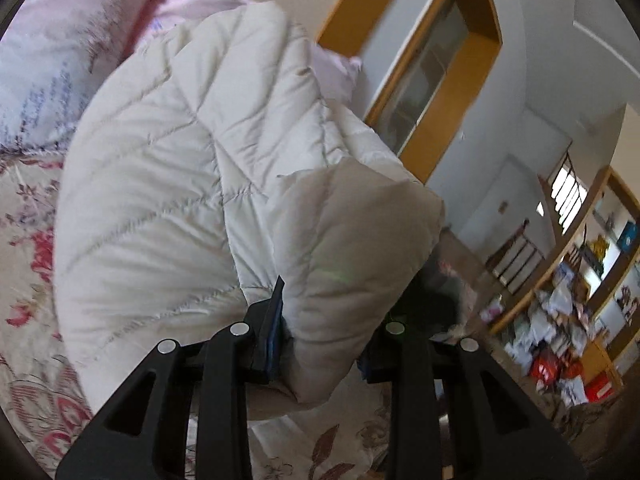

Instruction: Fold large clothes

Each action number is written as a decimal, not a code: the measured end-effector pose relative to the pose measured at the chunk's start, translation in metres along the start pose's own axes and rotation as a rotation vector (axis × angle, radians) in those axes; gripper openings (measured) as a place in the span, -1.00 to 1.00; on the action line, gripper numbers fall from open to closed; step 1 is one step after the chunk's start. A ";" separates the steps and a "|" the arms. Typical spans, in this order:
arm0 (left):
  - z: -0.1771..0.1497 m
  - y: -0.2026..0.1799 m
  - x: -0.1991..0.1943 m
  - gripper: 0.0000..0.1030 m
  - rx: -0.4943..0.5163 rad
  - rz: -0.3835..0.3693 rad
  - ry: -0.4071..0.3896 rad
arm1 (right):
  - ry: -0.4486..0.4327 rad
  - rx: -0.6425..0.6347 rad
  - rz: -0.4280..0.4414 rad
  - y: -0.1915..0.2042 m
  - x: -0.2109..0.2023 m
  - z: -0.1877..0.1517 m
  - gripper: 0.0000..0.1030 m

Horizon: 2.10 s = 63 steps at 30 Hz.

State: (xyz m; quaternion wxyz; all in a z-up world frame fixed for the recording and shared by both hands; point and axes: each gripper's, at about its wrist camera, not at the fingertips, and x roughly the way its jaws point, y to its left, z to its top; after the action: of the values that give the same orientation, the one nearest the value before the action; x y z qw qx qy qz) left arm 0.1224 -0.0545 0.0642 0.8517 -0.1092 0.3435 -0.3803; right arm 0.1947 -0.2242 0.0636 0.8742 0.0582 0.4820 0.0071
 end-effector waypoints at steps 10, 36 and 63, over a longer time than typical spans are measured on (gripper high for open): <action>-0.004 -0.007 0.011 -0.44 0.003 -0.004 0.044 | -0.012 0.237 0.040 -0.093 -0.021 0.003 0.35; -0.005 -0.008 0.061 -0.39 0.139 0.085 0.247 | -0.176 0.123 0.247 -0.099 -0.081 0.078 0.55; 0.066 0.004 -0.025 0.03 0.131 0.180 0.068 | 0.030 0.300 0.210 -0.103 0.011 0.087 -0.71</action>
State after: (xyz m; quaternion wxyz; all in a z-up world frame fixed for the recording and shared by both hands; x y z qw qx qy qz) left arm 0.1565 -0.0382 0.1237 0.8757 -0.0088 0.3549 -0.3274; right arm 0.2690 -0.3340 0.0894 0.8429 0.2380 0.4818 0.0270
